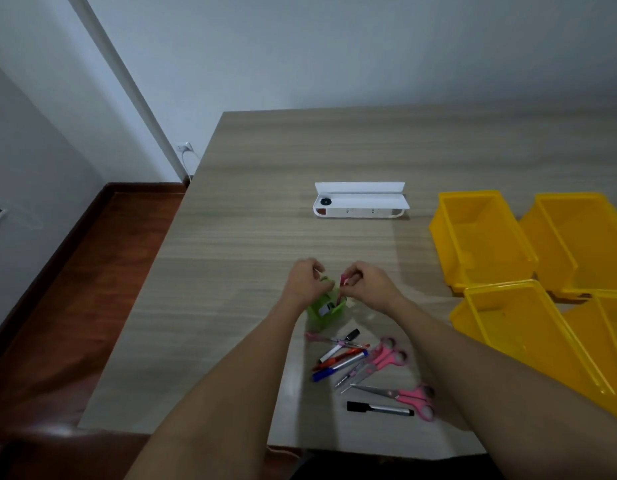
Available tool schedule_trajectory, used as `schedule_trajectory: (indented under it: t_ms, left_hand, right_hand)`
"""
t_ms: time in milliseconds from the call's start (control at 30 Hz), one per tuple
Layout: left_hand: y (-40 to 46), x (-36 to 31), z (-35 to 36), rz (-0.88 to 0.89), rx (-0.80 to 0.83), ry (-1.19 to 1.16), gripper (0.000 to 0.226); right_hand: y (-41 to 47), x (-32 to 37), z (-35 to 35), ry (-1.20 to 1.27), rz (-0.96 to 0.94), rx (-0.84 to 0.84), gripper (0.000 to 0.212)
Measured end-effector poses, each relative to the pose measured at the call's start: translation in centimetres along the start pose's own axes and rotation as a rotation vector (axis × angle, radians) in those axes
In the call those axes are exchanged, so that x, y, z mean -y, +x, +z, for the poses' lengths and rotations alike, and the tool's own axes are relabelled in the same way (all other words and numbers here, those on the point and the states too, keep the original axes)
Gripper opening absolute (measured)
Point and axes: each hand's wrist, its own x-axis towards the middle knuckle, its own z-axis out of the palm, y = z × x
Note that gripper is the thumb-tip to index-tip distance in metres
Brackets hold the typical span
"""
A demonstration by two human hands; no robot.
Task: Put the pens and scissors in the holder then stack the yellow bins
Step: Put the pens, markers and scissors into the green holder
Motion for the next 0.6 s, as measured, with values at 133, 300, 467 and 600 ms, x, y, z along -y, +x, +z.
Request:
schedule_trajectory:
  t_ms: [133,300,467,600]
  left_hand:
    - [0.4,-3.2,-1.6,0.08,-0.041,-0.036,0.03]
    - [-0.2,-7.0,-1.2,0.138,-0.052,-0.027,0.023]
    - [-3.6,-6.5,1.0,0.133,-0.004,-0.039,0.015]
    - [-7.1,-2.7,2.8,0.078,0.036,-0.054,0.012]
  right_hand:
    - [-0.3,0.3,-2.5,-0.058,-0.004,0.002,0.026]
    - [-1.0,-0.8,-4.5,-0.106,0.006,-0.082,0.021]
    - [-2.5,-2.8,-4.6,-0.157,0.061,-0.043,0.018]
    - [-3.7,-4.7,-2.5,-0.206,0.104,0.01,0.016]
